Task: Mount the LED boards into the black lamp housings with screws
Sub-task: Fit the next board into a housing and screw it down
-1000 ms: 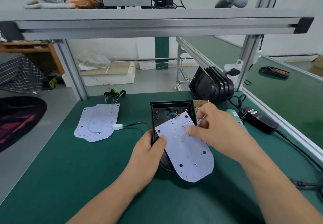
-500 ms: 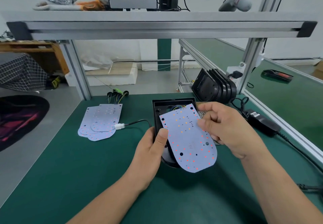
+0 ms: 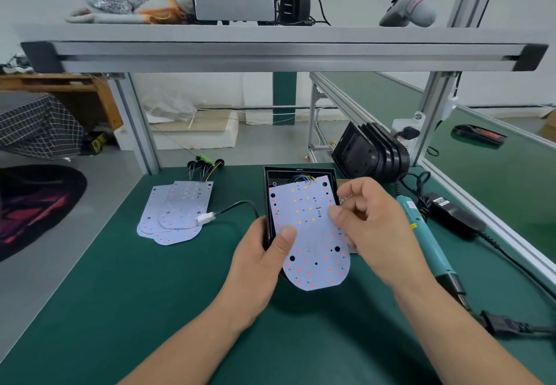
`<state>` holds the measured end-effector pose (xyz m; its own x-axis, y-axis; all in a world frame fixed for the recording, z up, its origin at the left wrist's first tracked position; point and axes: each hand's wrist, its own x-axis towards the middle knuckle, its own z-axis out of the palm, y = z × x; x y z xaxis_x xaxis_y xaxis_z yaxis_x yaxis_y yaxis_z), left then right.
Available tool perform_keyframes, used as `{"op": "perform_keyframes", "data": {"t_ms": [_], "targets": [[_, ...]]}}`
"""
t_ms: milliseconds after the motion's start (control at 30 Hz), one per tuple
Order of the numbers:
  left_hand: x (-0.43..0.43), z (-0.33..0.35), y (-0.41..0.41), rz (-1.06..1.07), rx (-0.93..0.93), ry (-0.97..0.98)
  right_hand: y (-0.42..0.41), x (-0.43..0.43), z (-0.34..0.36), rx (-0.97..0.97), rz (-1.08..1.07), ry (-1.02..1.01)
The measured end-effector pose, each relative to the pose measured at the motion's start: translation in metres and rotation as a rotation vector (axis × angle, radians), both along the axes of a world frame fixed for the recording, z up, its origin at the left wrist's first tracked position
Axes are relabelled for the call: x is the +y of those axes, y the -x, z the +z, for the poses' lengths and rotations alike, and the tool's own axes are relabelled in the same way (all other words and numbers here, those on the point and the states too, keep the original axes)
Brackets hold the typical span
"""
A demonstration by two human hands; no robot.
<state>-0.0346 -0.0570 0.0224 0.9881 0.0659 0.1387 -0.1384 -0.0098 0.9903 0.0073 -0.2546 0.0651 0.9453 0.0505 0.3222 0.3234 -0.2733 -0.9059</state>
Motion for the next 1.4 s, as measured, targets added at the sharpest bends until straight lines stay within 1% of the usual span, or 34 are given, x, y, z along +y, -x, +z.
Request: {"op": "perform_keyframes", "data": {"t_ms": [67, 100, 200, 300, 400, 467, 533, 567, 600, 633, 700, 767, 833, 900, 967, 1033, 1133, 1200, 1300, 1400], "targets": [[0.001, 0.001, 0.0, -0.034, 0.011, 0.038, -0.002, -0.003, 0.003, 0.061, 0.068, -0.148], [0.001, 0.001, 0.001, -0.051, 0.013, 0.055, -0.002, -0.006, 0.004, 0.073, 0.092, -0.184], [0.0, -0.002, 0.002, -0.091, 0.02, 0.069, -0.002, -0.007, 0.005, 0.069, 0.081, -0.187], [-0.002, -0.003, 0.003, -0.083, 0.014, 0.045, 0.0, -0.001, 0.003, 0.031, 0.003, -0.035], [-0.004, -0.006, 0.002, -0.03, 0.005, 0.05, 0.002, -0.002, 0.005, 0.025, 0.008, 0.128], [-0.005, -0.008, 0.003, -0.016, 0.001, 0.07, 0.005, -0.003, 0.006, -0.025, -0.007, 0.272], [-0.005, -0.01, 0.002, -0.016, 0.002, 0.084, 0.008, -0.003, 0.007, -0.107, -0.054, 0.437], [-0.005, -0.01, 0.002, -0.021, -0.002, 0.09, 0.008, -0.003, 0.008, -0.152, -0.086, 0.488], [-0.004, -0.01, 0.002, -0.025, -0.007, 0.097, 0.007, -0.004, 0.008, -0.181, -0.118, 0.486], [-0.003, -0.009, 0.002, -0.03, -0.011, 0.103, 0.005, -0.006, 0.008, -0.179, -0.148, 0.418], [-0.003, -0.008, 0.003, -0.048, -0.013, 0.103, 0.0, -0.01, 0.009, -0.095, -0.168, 0.206], [-0.004, -0.008, 0.005, -0.08, -0.017, 0.077, -0.004, -0.012, 0.01, 0.033, -0.048, 0.014], [-0.006, -0.009, 0.008, -0.13, -0.004, 0.072, -0.007, -0.014, 0.008, 0.116, 0.096, -0.106], [-0.005, -0.01, 0.008, -0.181, 0.021, 0.08, -0.009, -0.017, 0.007, 0.123, 0.168, -0.115], [-0.003, -0.007, 0.007, -0.208, 0.048, 0.103, -0.01, -0.019, 0.005, 0.109, 0.177, -0.077], [-0.004, -0.003, 0.007, -0.187, 0.067, 0.148, -0.008, -0.015, 0.003, 0.096, 0.185, -0.059], [-0.007, 0.001, 0.008, -0.112, 0.083, 0.191, -0.004, -0.004, 0.0, 0.045, 0.144, -0.042], [-0.007, 0.001, 0.008, -0.086, 0.09, 0.213, 0.0, 0.002, -0.001, 0.018, 0.144, -0.072], [-0.007, 0.005, 0.008, -0.067, 0.073, 0.25, 0.002, 0.008, -0.003, 0.011, 0.11, -0.101], [-0.007, 0.006, 0.009, -0.039, 0.049, 0.252, 0.005, 0.009, -0.001, -0.017, 0.141, -0.079]]}}
